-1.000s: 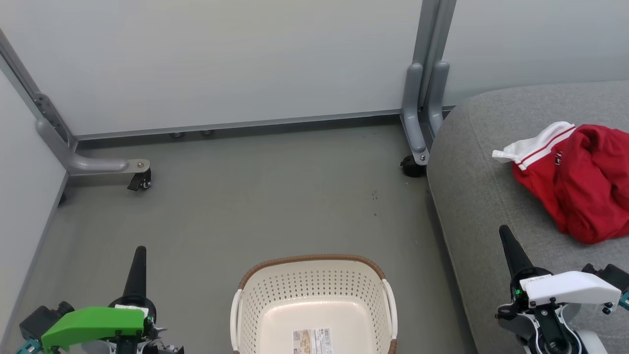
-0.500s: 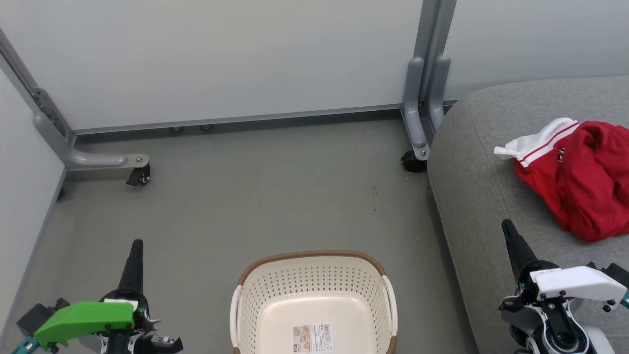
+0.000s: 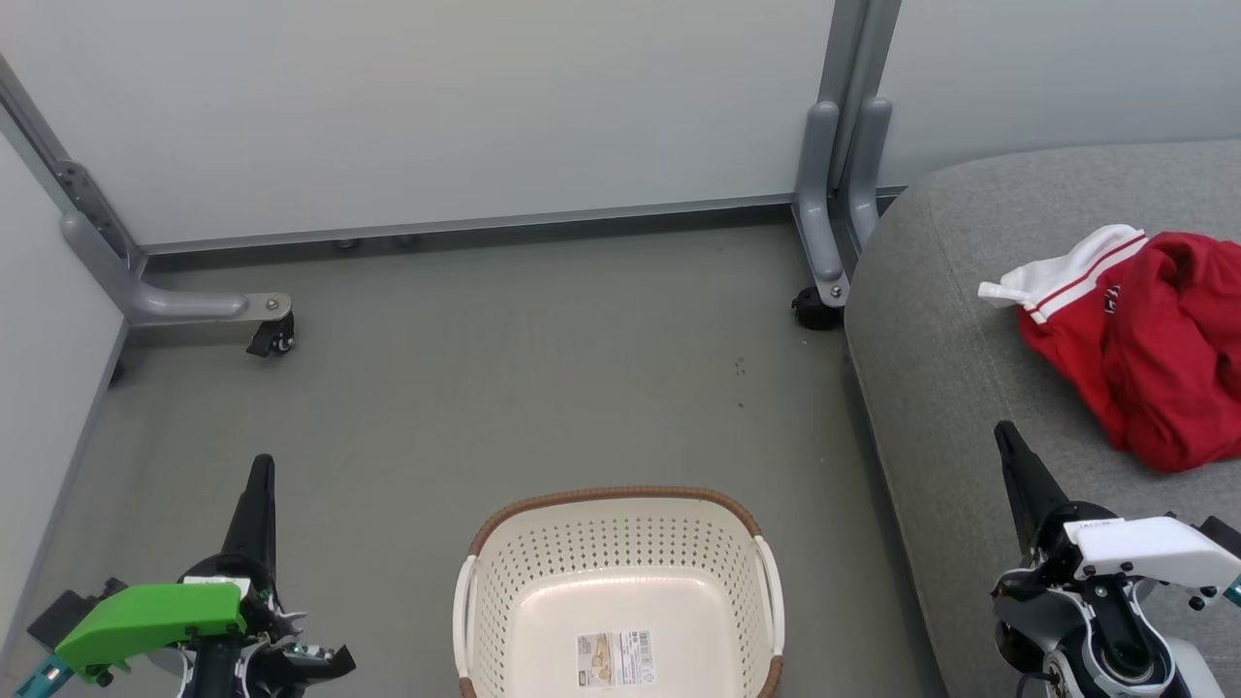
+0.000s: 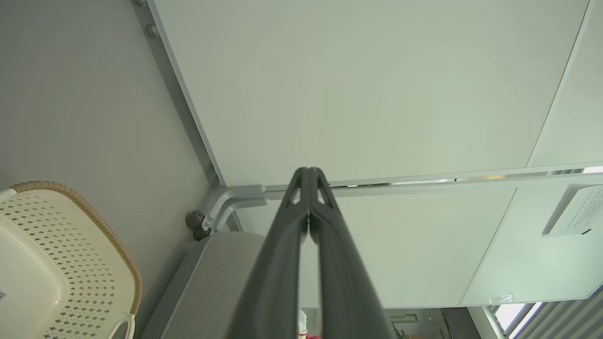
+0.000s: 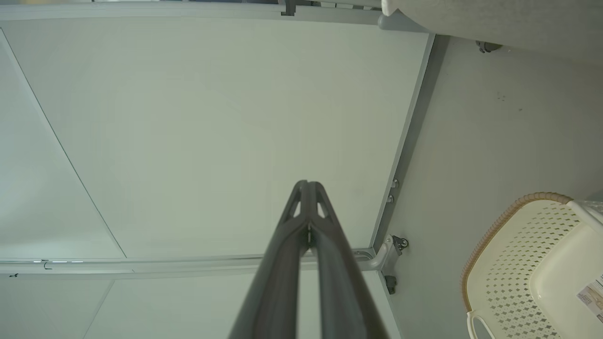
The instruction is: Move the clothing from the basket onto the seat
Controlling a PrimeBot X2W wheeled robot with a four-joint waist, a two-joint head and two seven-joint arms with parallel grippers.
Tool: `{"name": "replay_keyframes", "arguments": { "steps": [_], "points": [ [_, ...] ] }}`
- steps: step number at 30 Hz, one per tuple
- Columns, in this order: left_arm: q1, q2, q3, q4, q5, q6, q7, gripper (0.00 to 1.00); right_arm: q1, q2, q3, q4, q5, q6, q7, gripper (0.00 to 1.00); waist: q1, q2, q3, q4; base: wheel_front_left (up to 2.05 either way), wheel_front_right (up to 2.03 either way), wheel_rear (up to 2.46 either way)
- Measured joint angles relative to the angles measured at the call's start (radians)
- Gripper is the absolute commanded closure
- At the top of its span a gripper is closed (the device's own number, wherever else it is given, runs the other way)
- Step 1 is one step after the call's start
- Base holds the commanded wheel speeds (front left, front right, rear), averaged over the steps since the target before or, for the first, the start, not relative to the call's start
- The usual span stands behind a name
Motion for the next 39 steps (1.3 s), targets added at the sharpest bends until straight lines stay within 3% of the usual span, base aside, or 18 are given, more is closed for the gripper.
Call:
{"name": "replay_keyframes", "arguments": {
  "steps": [10,39],
  "points": [
    [-0.016,0.0,0.009,0.008,-0.058,-0.006,0.017,1.0,-0.016,0.002,-0.012,0.005,0.058,0.0,0.018,1.0,0.0,0.0,0.01,0.001,0.0,0.0,0.0],
    [-0.018,-0.002,0.014,0.008,-0.057,-0.006,0.019,1.0,-0.016,0.008,-0.019,0.005,0.056,0.0,0.022,1.0,0.0,0.0,0.009,0.001,0.0,0.0,0.0]
  ]
}}
